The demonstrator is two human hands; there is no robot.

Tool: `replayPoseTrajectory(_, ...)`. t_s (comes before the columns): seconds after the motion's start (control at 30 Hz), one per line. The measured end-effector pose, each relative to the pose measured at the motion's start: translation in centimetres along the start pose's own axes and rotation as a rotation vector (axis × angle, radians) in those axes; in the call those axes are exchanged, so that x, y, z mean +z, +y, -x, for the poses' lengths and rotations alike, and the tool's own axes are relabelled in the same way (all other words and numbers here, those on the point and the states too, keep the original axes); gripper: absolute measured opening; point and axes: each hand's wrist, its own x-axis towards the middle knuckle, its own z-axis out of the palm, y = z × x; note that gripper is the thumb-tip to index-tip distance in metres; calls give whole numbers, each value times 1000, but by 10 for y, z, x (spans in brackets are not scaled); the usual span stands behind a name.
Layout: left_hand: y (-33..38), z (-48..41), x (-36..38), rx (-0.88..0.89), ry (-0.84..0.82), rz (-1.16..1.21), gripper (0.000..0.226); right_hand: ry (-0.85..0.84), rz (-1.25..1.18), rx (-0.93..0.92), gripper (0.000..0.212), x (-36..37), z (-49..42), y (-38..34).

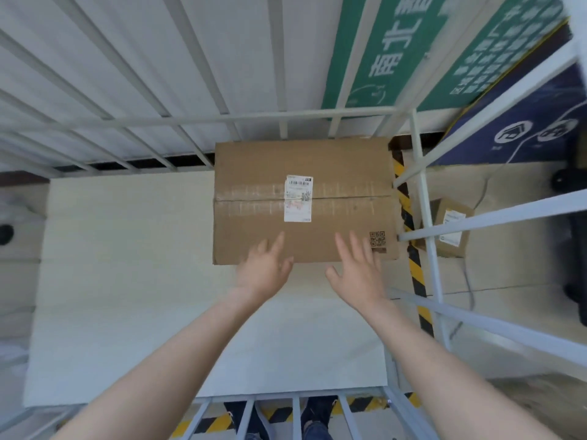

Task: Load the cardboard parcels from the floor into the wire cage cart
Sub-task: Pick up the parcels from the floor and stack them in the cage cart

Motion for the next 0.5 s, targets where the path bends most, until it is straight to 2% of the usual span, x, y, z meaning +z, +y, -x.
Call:
replayPoseTrajectory(0.3, 89, 183, -134, 96, 181, 26, 62, 92, -183, 78, 65, -139, 162, -81)
replayPoseTrajectory(0.4, 107, 241, -158, 143, 196, -20, 62, 142, -197, 86, 64, -175, 222, -89)
replayPoseTrajectory(0.5, 125, 293, -167, 144, 182, 37, 64, 190, -218, 121, 64, -199, 282, -90)
